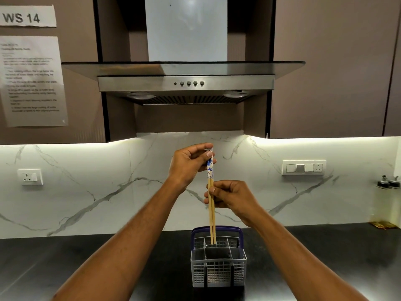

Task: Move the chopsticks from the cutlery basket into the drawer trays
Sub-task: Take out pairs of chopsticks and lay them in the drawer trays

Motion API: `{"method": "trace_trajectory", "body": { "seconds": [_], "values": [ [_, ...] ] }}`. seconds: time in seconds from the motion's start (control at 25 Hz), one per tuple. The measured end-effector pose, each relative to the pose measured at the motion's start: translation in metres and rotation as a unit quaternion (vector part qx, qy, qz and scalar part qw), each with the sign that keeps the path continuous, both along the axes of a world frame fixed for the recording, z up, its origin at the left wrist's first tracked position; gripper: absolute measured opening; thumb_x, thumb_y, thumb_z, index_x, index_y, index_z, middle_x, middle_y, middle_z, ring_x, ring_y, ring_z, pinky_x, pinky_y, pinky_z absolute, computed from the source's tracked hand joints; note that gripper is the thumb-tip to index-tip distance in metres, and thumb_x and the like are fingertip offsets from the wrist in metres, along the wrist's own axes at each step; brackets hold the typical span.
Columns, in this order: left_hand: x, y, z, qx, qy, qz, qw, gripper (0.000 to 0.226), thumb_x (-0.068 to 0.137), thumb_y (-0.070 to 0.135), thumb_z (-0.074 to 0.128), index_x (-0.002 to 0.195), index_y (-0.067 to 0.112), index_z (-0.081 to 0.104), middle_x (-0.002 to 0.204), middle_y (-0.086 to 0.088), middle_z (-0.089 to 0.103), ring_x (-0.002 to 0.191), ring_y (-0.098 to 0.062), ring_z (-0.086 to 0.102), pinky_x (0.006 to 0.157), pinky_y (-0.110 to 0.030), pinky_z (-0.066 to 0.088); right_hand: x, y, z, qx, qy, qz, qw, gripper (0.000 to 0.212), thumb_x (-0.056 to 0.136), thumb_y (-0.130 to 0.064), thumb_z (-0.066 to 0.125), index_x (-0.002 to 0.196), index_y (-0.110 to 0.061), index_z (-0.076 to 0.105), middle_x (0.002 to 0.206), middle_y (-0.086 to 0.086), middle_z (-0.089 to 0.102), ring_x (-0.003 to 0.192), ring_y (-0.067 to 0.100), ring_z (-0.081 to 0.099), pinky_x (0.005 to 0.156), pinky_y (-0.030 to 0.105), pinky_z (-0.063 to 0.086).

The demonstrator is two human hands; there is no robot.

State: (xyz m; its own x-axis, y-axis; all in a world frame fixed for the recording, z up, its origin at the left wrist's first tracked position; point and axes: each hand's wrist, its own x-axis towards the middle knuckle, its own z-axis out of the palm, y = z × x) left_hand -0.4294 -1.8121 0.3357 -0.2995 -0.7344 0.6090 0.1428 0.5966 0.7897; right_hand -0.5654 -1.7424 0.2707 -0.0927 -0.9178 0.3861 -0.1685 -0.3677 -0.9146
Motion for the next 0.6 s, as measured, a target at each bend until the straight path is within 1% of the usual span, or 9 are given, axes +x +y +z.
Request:
{"method": "trace_trajectory", "body": {
  "seconds": [0.2,0.28,0.36,0.44,0.48,0.6],
  "values": [
    [-0.002,0.001,-0.008,0.005,0.002,-0.011,1.000,0.028,0.091,0.008,0.063,0.119,0.008,0.068,0.103,-0.010,0.075,0.087,-0.020,0.076,0.081,-0.031,0.061,-0.003,0.001,-0.005,0.011,0.003,-0.008,1.000,0.017,0.094,-0.008,0.060,0.106,-0.002,0.071,0.097,0.020,0.075,0.087,0.029,0.075,0.080,0.032,0.062],
    [-0.003,0.002,-0.017,0.017,-0.002,-0.015,1.000,0.029,0.092,0.007,0.063,0.120,0.008,0.067,0.101,-0.010,0.075,0.086,-0.019,0.076,0.080,-0.031,0.062,-0.005,0.002,-0.013,0.030,-0.001,-0.009,1.000,0.015,0.094,-0.008,0.060,0.104,-0.004,0.071,0.096,0.019,0.075,0.087,0.029,0.075,0.079,0.032,0.062],
    [-0.004,0.002,-0.030,0.040,-0.010,-0.027,0.999,0.032,0.092,0.006,0.063,0.124,0.011,0.064,0.097,-0.009,0.075,0.083,-0.017,0.076,0.077,-0.029,0.062,-0.007,0.004,-0.026,0.060,-0.015,-0.012,0.998,0.015,0.094,-0.008,0.061,0.103,-0.004,0.071,0.095,0.019,0.076,0.087,0.028,0.075,0.079,0.033,0.062],
    [-0.006,0.002,-0.054,0.092,-0.013,-0.044,0.995,0.036,0.092,0.007,0.063,0.127,0.013,0.060,0.093,-0.008,0.076,0.080,-0.016,0.076,0.072,-0.026,0.061,-0.010,0.007,-0.047,0.095,-0.033,-0.010,0.995,0.014,0.093,-0.007,0.061,0.102,-0.002,0.071,0.093,0.019,0.076,0.087,0.029,0.075,0.079,0.035,0.062],
    [-0.007,0.002,-0.070,0.123,-0.017,-0.051,0.991,0.035,0.092,0.007,0.063,0.127,0.012,0.059,0.093,-0.010,0.076,0.080,-0.018,0.076,0.072,-0.027,0.062,-0.012,0.009,-0.060,0.110,-0.039,-0.009,0.993,0.014,0.093,-0.007,0.061,0.102,-0.001,0.070,0.093,0.019,0.076,0.088,0.030,0.075,0.079,0.035,0.062],
    [-0.012,0.012,-0.130,0.208,-0.065,-0.066,0.974,0.032,0.091,0.008,0.064,0.122,0.001,0.061,0.099,-0.014,0.076,0.084,-0.022,0.076,0.077,-0.030,0.062,-0.017,0.020,-0.105,0.160,-0.041,-0.020,0.986,0.014,0.093,-0.006,0.062,0.101,0.002,0.071,0.093,0.021,0.075,0.088,0.031,0.075,0.076,0.034,0.062]
  ]
}}
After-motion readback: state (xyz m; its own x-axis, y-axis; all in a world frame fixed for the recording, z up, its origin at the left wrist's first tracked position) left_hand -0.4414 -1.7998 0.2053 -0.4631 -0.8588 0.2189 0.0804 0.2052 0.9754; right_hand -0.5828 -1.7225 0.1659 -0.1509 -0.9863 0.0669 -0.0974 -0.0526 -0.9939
